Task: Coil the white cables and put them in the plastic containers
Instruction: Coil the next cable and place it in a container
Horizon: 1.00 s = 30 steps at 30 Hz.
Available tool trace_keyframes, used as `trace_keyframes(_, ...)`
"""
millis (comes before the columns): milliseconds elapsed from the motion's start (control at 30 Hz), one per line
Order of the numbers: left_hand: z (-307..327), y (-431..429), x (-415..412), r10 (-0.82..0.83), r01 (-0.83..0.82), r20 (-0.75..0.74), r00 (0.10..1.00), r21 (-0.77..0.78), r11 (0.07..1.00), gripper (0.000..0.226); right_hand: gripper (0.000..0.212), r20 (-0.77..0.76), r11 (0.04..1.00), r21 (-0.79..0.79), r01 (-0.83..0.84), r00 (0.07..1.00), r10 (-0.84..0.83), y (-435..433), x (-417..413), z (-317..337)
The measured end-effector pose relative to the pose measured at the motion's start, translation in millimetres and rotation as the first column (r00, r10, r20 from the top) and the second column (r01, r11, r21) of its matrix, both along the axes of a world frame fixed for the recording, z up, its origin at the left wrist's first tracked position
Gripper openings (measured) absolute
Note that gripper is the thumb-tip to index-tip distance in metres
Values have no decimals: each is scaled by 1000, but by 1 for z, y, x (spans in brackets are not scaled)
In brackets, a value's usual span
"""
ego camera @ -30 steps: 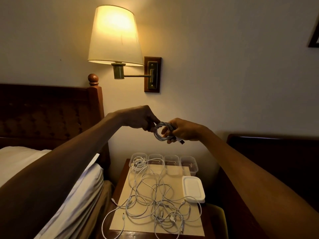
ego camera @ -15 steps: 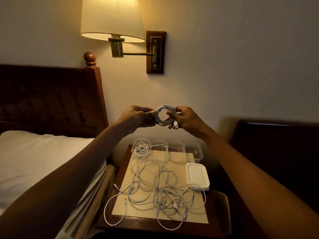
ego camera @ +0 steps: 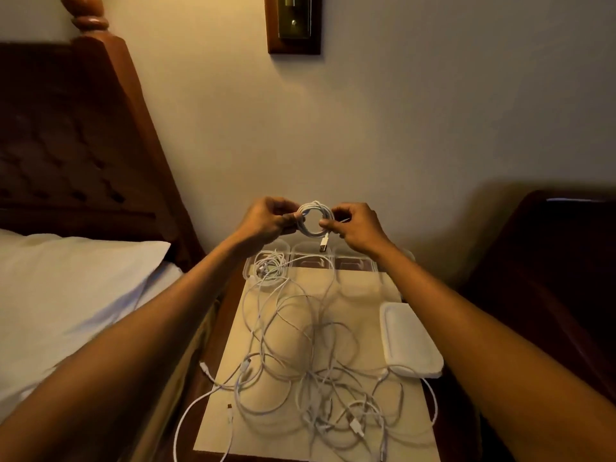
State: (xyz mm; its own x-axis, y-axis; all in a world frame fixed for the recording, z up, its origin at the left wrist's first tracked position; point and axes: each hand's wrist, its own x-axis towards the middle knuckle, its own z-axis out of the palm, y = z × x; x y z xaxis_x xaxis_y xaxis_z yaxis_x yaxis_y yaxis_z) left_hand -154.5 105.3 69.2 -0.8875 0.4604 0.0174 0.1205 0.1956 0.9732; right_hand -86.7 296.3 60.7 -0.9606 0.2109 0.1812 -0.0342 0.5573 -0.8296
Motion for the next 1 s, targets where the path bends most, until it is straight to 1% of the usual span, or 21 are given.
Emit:
trace_keyframes(100,-37,17,-34,69,-70,-24,997,-35,997,15,23,1,994,-2,107,994,-107,11,-40,-37)
trace_keyframes(167,-62,24,-53,114,-114,-7,993,-33,993,14,20,22,990,-3,138,990,-138,15,-64,-59)
trace_keyframes(267,-92,34,-75,172,-172,-7,985,-38,984,14,18,19,988,48,147,989,-148,17,-91,-84)
trace_keyframes(400,-120,42,-91,216,-218,-50,975,-66,974,13,17,-22,984,131,119,993,-117,22,-109,-109)
trace_keyframes(500,-130,45,-92,190,-200,-110,976,-89,976,19,13,-64,979,166,119,992,-110,26,-111,-122)
trace_keyframes(567,-134,46,-91,169,-182,-119,978,-110,977,22,12,-70,975,195,106,993,-94,27,-109,-127)
trace_keyframes(633,-137,45,-91,140,-164,-152,978,-160,974,22,11,-26,966,247,76,997,-72,29,-106,-129)
trace_keyframes(700,-139,43,-91,89,-133,-186,979,-243,961,21,12,27,951,302,59,997,-70,32,-104,-131)
trace_keyframes(800,-138,43,-92,13,-102,-215,976,-405,908,18,15,138,935,354,5,989,-57,34,-103,-133)
trace_keyframes(833,-137,45,-92,-19,-99,-238,971,-471,877,17,16,176,921,390,-19,983,-54,33,-103,-134)
trace_keyframes(900,-133,52,-92,-87,-98,-281,956,-584,805,16,16,215,860,507,-53,974,-67,32,-104,-139)
trace_keyframes(967,-131,58,-93,-147,-73,-257,955,-684,726,17,16,232,806,587,-78,970,-75,31,-103,-142)
trace_keyframes(1000,-131,60,-95,-176,-62,-245,953,-731,679,18,17,239,803,590,-90,969,-67,31,-103,-143)
